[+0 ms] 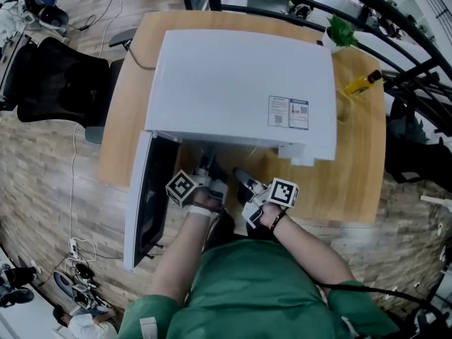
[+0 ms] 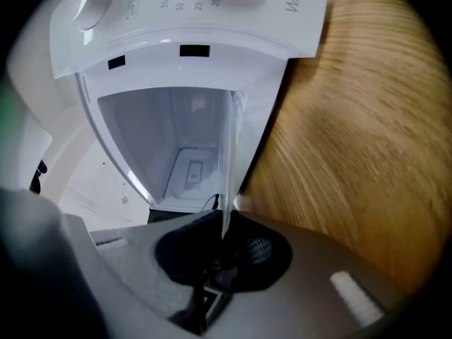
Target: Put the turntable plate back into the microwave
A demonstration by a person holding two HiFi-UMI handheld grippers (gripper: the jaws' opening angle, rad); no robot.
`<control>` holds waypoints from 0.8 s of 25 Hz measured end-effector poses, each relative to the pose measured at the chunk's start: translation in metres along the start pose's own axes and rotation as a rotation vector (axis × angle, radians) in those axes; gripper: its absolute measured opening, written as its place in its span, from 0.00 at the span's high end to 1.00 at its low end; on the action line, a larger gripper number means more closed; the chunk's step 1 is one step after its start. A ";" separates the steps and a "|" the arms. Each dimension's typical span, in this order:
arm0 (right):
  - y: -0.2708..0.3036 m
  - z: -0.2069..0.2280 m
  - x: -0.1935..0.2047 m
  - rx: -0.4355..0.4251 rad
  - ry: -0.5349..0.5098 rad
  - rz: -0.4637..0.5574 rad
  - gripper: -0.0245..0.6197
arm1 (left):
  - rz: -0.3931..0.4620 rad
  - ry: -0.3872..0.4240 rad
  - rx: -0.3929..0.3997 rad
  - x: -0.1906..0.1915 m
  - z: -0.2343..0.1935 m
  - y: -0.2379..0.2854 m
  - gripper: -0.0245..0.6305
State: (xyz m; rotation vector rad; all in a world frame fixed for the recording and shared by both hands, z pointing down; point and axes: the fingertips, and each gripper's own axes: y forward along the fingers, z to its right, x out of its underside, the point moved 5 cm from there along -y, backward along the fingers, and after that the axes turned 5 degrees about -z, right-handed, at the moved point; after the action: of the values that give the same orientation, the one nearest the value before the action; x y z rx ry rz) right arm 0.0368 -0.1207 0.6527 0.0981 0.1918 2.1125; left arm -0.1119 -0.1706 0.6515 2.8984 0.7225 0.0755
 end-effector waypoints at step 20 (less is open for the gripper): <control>-0.011 0.001 -0.046 0.034 -0.038 0.125 0.90 | -0.028 0.048 -0.013 0.007 0.005 -0.029 0.91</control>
State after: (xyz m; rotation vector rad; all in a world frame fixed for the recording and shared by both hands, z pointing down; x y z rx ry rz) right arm 0.0704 -0.1544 0.6523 0.1743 0.2035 2.2306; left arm -0.1189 -0.1428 0.6424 2.8827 0.7674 0.1461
